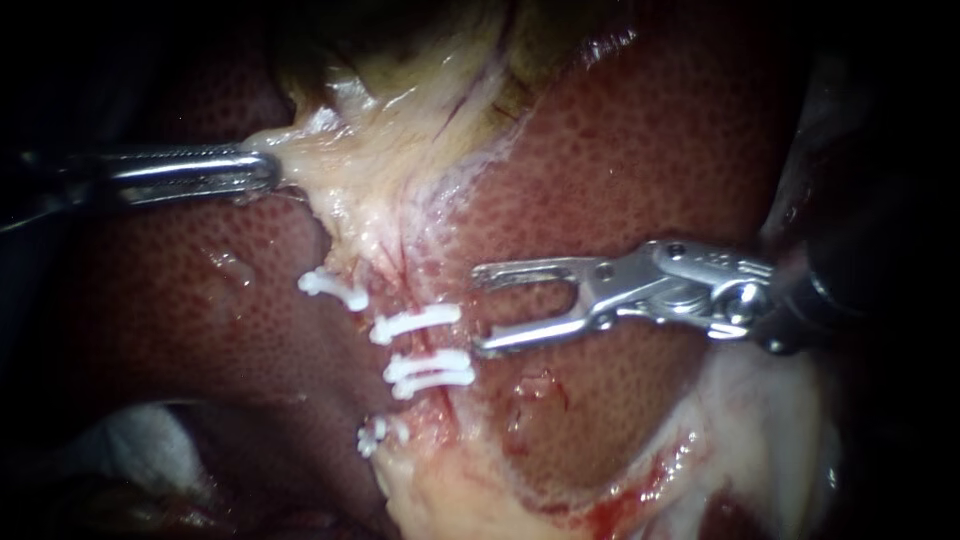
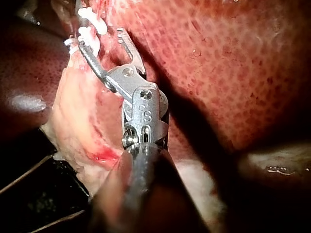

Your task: Going back third clip right tube

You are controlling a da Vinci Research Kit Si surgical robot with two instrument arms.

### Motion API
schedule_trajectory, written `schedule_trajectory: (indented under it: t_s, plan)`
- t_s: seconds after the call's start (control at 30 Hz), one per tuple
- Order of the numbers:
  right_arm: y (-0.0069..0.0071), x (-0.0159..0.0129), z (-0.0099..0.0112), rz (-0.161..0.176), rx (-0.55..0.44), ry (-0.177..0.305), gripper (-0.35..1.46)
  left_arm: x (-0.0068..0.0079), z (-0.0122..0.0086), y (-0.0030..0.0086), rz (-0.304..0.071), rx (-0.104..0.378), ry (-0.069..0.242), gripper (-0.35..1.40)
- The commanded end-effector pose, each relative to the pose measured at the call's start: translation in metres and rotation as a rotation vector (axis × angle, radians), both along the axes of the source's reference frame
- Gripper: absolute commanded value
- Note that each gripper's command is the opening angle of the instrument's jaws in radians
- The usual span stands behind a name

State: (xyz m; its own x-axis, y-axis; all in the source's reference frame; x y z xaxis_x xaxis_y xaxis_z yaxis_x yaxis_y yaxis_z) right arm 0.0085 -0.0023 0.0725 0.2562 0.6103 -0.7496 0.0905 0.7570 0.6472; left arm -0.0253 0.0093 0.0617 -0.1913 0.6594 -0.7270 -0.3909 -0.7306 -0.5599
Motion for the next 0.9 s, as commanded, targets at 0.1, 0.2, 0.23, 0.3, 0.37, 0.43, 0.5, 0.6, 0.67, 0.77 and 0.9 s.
schedule_trajectory:
  t_s: [0.1,0.2,0.23,0.3,0.37,0.43,0.5,0.6,0.67,0.77,0.9]
  plan:
    - [0.0,-0.0014,-0.0014,0.006,0.0,0.0,0.49,-0.0001,0.0002,-0.0001,0.0,-0.001,0.0,-0.35]
    - [-0.0001,-0.0023,-0.0024,0.0,-0.01,-0.013,0.49,-0.0001,0.0003,-0.0001,0.0,-0.001,0.0,-0.35]
    - [0.0,-0.0026,-0.0027,0.0,-0.015,-0.02,0.49,-0.0001,0.0003,-0.0001,0.0,-0.001,0.0,-0.35]
    - [0.0,-0.0029,-0.003,0.001,-0.019,-0.024,0.49,-0.0001,0.0003,-0.0001,0.0,-0.001,0.0,-0.35]
    - [0.0001,-0.0033,-0.0031,-0.003,-0.024,-0.025,0.49,-0.0001,0.0003,-0.0001,0.0,-0.001,0.0,-0.35]
    - [0.0002,-0.0036,-0.0032,-0.005,-0.03,-0.022,0.49,-0.0001,0.0003,-0.0001,0.0,-0.001,0.0,-0.35]
    - [0.0002,-0.0039,-0.0033,-0.007,-0.029,-0.021,0.49,-0.0001,0.0004,0.0,0.0,-0.001,0.0,-0.35]
    - [0.0002,-0.0043,-0.0035,-0.009,-0.028,-0.02,0.49,-0.0002,0.0006,-0.0001,0.0,-0.002,0.001,-0.35]
    - [0.0003,-0.0045,-0.0036,-0.015,-0.034,-0.022,0.49,-0.0003,0.0008,-0.0002,-0.001,-0.003,0.001,-0.35]
    - [0.0004,-0.0048,-0.0037,-0.02,-0.035,-0.033,0.49,-0.0007,0.0013,-0.0005,-0.003,-0.007,0.004,-0.35]
    - [0.0005,-0.0051,-0.0038,-0.022,-0.034,-0.032,0.49,-0.0017,0.0025,-0.0011,-0.004,-0.013,0.005,-0.35]
